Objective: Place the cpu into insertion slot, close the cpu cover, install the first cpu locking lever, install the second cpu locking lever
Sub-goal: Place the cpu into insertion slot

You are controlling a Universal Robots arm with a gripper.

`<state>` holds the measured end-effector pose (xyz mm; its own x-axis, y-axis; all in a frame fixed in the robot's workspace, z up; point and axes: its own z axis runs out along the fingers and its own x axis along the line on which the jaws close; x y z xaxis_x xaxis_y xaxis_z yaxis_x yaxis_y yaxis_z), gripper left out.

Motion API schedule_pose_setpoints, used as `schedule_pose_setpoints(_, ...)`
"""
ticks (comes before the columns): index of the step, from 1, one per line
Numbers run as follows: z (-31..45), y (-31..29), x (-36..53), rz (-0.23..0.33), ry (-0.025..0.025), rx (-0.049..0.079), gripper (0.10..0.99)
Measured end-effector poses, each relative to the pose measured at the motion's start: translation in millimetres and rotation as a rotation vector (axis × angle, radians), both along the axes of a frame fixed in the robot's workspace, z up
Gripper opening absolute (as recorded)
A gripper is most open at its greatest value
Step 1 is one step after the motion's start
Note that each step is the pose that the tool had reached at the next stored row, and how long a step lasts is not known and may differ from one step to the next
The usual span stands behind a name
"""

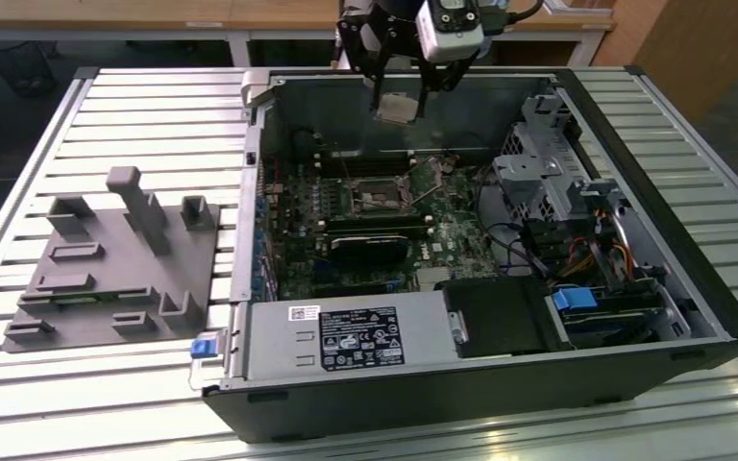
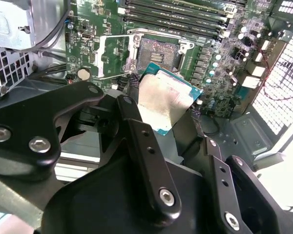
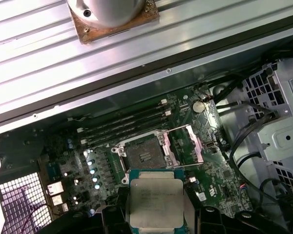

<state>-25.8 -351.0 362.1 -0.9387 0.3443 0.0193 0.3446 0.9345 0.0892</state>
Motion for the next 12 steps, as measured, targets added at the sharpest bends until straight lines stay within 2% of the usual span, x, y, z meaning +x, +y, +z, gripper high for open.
schedule_pose_setpoints(12, 0.0, 0.0, 0.0, -0.037, 0.0, 0.0, 0.529)
